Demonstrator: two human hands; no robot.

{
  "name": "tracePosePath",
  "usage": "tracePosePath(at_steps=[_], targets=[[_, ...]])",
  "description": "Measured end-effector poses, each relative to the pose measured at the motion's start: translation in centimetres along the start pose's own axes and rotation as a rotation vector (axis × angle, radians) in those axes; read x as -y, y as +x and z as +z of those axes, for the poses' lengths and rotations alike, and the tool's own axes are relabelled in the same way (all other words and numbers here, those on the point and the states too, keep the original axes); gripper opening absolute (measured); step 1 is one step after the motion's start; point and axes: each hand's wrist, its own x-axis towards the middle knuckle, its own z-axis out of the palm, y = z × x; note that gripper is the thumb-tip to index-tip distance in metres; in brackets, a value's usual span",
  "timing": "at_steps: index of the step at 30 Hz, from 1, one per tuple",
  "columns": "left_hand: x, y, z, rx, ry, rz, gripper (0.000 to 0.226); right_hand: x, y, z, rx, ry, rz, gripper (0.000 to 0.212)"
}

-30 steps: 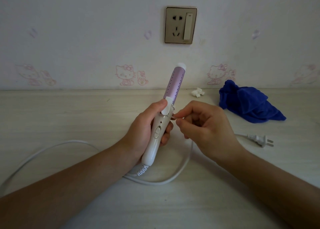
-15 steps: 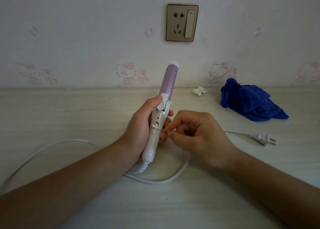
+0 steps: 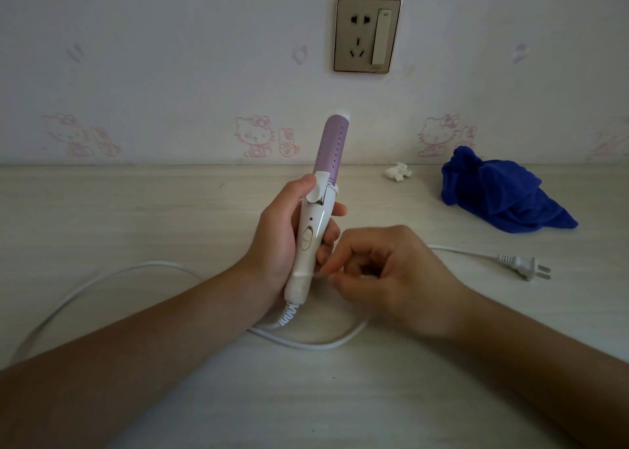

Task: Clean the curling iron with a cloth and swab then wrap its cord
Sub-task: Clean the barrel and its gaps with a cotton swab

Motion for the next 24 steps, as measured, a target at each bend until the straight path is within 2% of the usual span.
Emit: tracePosePath(at_steps=[2, 5, 10, 13, 16, 22, 24], targets=[[0.1, 0.0, -0.1, 0.007, -0.014, -0.006, 0.058, 0.1, 0.0, 0.4, 0.025, -0.019, -0.01, 0.014], [0.1, 0.2, -0.2, 0.015, 0.001, 0.028, 0.056, -0.1, 0.0, 0.3, -0.042, 0.006, -0.056, 0.019], [0.2, 0.1, -0.3, 0.085, 0.006, 0.024, 0.052, -0.2, -0.2, 0.6, 0.01, 0.008, -0.036, 0.013], [0.1, 0.4, -0.4, 0.058, 0.03, 0.062, 0.044, -0.2, 0.0, 0.1, -0.066, 0.05, -0.051, 0.017], [0.1, 0.5, -0.3, 0.048, 0.027, 0.064, 0.046, -0.3, 0.1, -0.2, -0.056, 0.029, -0.042, 0.017], [0.2, 0.4, 0.0, 0.076, 0.092, 0.023, 0.049, -0.8, 0.7, -0.9, -0.34, -0.013, -0.001, 0.014], [0.1, 0.3, -0.1, 0.097, 0.073, 0.004, 0.049, -1.0, 0.8, -1.4, -0.371, -0.031, 0.014, 0.016]])
